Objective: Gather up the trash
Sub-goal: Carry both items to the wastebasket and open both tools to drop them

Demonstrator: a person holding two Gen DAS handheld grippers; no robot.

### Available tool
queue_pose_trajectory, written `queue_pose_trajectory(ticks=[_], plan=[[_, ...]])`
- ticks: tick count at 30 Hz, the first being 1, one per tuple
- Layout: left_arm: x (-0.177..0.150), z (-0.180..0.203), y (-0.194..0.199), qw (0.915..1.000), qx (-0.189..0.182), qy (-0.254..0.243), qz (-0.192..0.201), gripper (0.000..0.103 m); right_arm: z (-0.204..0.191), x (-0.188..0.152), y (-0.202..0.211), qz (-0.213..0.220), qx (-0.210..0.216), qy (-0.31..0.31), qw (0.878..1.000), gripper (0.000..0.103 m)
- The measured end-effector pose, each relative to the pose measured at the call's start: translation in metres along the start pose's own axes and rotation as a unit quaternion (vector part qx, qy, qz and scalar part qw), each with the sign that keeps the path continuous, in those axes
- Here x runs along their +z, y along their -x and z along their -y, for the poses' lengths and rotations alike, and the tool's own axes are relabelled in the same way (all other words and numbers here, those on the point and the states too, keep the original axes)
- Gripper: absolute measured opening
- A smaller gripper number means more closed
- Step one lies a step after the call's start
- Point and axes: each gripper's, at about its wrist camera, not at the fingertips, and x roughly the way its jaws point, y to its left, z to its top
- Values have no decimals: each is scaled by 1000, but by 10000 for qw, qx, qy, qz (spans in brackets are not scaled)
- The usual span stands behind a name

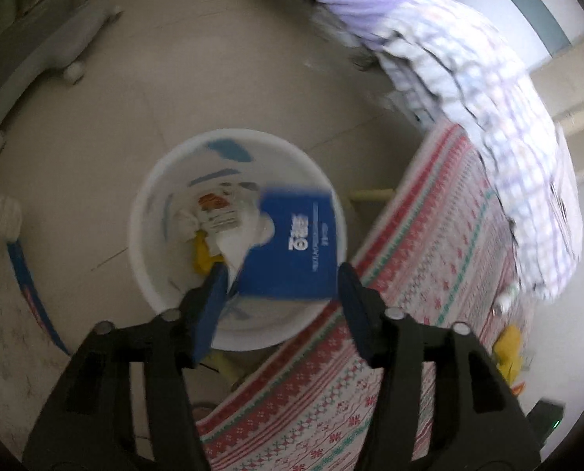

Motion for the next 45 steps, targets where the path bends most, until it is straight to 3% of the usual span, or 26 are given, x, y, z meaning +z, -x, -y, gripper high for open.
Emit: queue_pose_trajectory(ticks=[8,15,22,30,32,34,37,45], plan=[[3,-20,44,9975,-203,363,578,70,-17,-12,-35,-277,-30,182,9994,12],[3,-63,71,9816,-47,1506,1170,71,-59,-22,-92,-645,117,423,9970,12],[3,-75,68,9765,-119,1816,1157,71,-124,-32,-171,-945,364,809,9916,13],[4,-79,70,9731,-147,1954,1215,71,-187,-27,-263,-1055,8,1240,9867,17],[4,-79,70,9732,-150,1951,1208,71,-191,-25,-286,-1180,-188,1265,9847,25],[5,-79,70,9735,-187,1942,1192,71,-190,-24,-293,-1236,-398,1282,9832,36],[5,-79,71,9737,-189,1923,1209,71,-189,-27,-290,-1193,-311,1308,9837,46],[2,-64,72,9773,-175,1715,1233,71,-168,-26,-250,-1073,-275,1274,9856,46]])
